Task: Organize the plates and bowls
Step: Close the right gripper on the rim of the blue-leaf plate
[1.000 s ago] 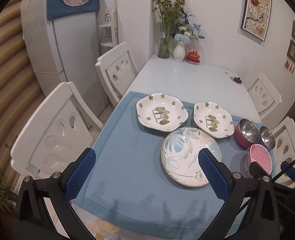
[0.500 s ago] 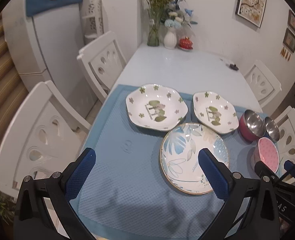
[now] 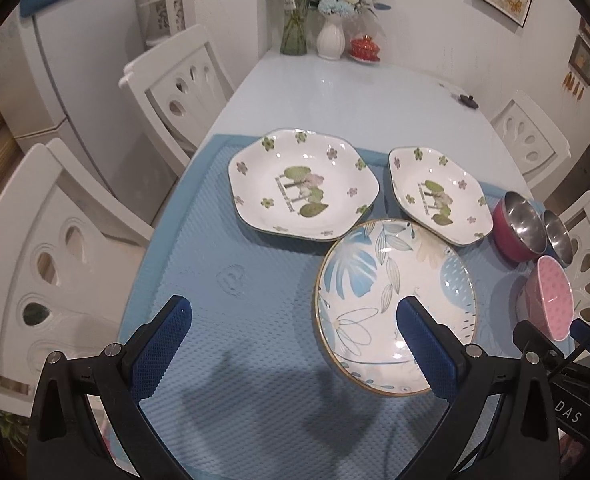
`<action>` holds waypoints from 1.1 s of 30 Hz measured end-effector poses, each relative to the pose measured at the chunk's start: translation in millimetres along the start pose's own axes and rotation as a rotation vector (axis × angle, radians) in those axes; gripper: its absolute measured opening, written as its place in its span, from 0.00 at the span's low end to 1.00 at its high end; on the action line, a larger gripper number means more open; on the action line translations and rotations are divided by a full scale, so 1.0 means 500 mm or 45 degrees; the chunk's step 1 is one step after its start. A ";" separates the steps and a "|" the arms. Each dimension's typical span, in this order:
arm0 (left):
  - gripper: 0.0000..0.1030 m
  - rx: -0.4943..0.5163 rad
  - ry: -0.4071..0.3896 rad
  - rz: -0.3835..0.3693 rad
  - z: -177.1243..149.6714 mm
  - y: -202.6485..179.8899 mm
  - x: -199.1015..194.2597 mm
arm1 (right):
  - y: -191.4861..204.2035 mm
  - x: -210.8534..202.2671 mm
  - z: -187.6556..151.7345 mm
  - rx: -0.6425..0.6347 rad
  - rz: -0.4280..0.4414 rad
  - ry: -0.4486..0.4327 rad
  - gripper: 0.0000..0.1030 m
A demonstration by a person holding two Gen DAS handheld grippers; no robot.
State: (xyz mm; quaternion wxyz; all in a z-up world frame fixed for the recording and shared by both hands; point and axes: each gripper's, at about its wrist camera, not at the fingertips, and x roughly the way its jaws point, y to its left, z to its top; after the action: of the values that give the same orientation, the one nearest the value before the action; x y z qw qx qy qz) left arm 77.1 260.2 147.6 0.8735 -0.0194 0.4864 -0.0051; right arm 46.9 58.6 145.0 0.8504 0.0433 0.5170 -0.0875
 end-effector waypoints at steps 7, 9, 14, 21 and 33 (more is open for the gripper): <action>0.99 0.047 0.016 0.008 0.005 -0.012 0.039 | 0.012 0.036 0.015 -0.030 0.030 0.020 1.00; 0.99 0.057 0.019 0.013 0.006 -0.013 0.050 | 0.012 0.050 0.018 -0.028 0.038 0.030 1.00; 0.99 0.076 0.047 -0.007 0.002 -0.018 0.102 | 0.016 0.098 0.022 -0.021 0.025 0.056 1.00; 0.98 0.092 0.107 -0.017 -0.010 -0.021 0.175 | 0.015 0.177 0.032 -0.019 0.003 0.118 0.96; 0.87 0.133 0.167 -0.109 -0.016 -0.037 0.248 | 0.011 0.258 0.051 -0.007 0.058 0.177 0.77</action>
State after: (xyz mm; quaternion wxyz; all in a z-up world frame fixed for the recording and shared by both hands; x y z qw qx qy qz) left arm 135.5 238.3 38.9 0.8385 0.0059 0.5404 -0.0689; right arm 128.2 46.4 42.0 0.8143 0.0585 0.5740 -0.0634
